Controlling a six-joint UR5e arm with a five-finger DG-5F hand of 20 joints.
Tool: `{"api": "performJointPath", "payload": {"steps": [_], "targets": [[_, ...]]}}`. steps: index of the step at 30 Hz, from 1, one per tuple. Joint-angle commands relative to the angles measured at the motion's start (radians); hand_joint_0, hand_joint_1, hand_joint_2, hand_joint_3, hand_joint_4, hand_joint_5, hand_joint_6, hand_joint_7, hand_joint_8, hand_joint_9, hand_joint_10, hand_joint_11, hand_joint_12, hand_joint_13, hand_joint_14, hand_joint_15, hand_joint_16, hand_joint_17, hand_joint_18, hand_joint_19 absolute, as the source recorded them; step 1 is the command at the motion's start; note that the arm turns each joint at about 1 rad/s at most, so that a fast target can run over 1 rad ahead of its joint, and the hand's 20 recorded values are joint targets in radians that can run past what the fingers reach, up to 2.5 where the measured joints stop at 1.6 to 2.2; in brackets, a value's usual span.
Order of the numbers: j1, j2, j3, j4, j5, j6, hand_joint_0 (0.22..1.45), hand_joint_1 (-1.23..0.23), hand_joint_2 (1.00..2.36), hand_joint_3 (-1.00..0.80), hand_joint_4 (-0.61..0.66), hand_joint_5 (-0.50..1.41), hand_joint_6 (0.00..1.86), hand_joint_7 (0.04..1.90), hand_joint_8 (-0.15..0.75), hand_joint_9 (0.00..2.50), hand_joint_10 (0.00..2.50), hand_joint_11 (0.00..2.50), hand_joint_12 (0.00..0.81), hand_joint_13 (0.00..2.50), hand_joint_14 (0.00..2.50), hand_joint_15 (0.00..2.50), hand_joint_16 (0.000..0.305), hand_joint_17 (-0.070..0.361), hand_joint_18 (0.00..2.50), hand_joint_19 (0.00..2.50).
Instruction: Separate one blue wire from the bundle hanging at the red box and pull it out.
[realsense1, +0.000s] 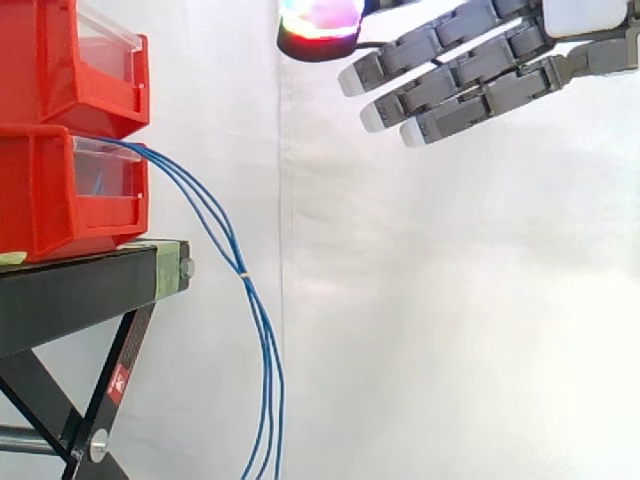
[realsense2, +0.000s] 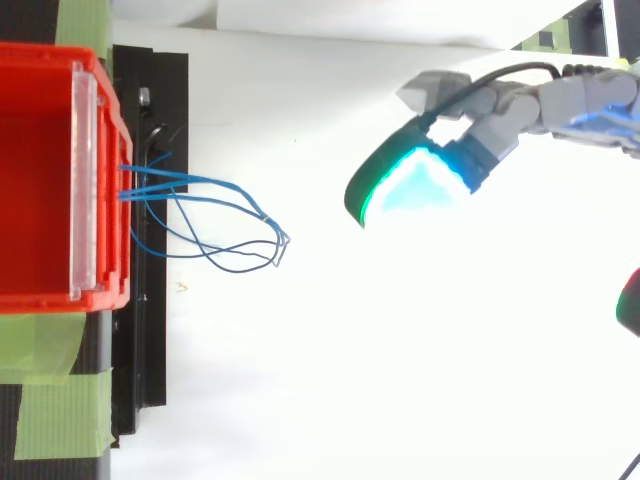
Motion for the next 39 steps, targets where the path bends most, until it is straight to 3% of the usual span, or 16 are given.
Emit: {"api": "performJointPath", "payload": {"steps": [1,7,15,18,21,22,24,25,26,33,35,39], "targets": [[0.001,0.0,0.0,-0.012,0.018,-0.04,0.48,-0.47,1.0,-0.5,0.11,-0.27,0.5,0.63,0.234,0.15,0.0,0.0,0.344,0.01,0.0,0.04,0.067,0.151,0.0,0.03],[0.002,0.0,-0.002,-0.015,0.067,-0.114,0.48,-0.47,1.0,-0.5,0.12,-0.27,0.5,0.63,0.234,0.15,0.0,0.0,0.345,0.01,0.0,0.04,0.067,0.15,0.0,0.04],[0.007,0.0,-0.002,-0.018,0.07,-0.117,0.49,-0.48,1.0,-0.5,0.12,-0.27,0.5,0.64,0.234,0.15,0.0,0.0,0.345,0.01,0.0,0.04,0.067,0.15,0.0,0.03],[0.007,0.0,-0.053,-0.009,0.064,-0.14,0.47,-0.54,1.0,-0.5,0.13,-0.27,0.5,0.67,0.235,0.14,0.0,0.0,0.349,0.01,0.0,0.04,0.068,0.152,0.0,0.02],[0.004,0.0,-0.072,0.026,0.064,-0.163,0.46,-0.61,1.0,-0.5,0.14,-0.27,0.5,0.74,0.233,0.12,0.0,0.0,0.353,0.01,0.0,0.05,0.068,0.154,0.0,0.02],[0.002,0.0,-0.083,0.065,0.063,-0.21,0.46,-0.63,1.0,-0.5,0.15,-0.27,0.5,0.75,0.231,0.12,0.0,0.0,0.352,0.01,0.0,0.05,0.068,0.154,0.0,0.01],[0.004,0.001,-0.1,0.071,0.061,-0.273,0.46,-0.64,1.0,-0.5,0.15,-0.27,0.5,0.8,0.22,0.06,0.0,0.0,0.346,0.0,0.0,0.07,0.068,0.153,0.0,0.04],[0.008,0.0,-0.125,0.074,0.067,-0.377,0.46,-0.66,1.0,-0.5,0.15,-0.27,0.5,0.81,0.219,0.06,0.0,0.0,0.345,0.0,0.0,0.06,0.068,0.153,0.0,0.03],[0.008,0.0,-0.128,0.079,0.069,-0.403,0.47,-0.67,1.0,-0.5,0.15,-0.27,0.5,0.82,0.218,0.06,0.0,0.0,0.346,0.0,0.0,0.06,0.068,0.153,0.0,0.03],[0.011,-0.002,-0.128,0.114,0.092,-0.537,0.49,-0.73,1.0,-0.5,0.17,-0.25,0.5,0.92,0.21,0.06,0.0,0.0,0.34,0.0,0.0,0.06,0.066,0.148,0.0,0.03],[0.013,-0.026,-0.128,0.111,0.095,-0.555,0.49,-0.74,1.0,-0.5,0.17,-0.25,0.5,0.92,0.211,0.06,0.0,0.0,0.339,0.0,0.0,0.06,0.066,0.147,0.0,0.02],[0.013,-0.078,-0.128,0.108,0.095,-0.532,0.49,-0.74,1.0,-0.5,0.17,-0.25,0.5,0.91,0.213,0.07,0.0,0.0,0.341,0.0,0.0,0.06,0.065,0.147,0.0,0.03]]}}
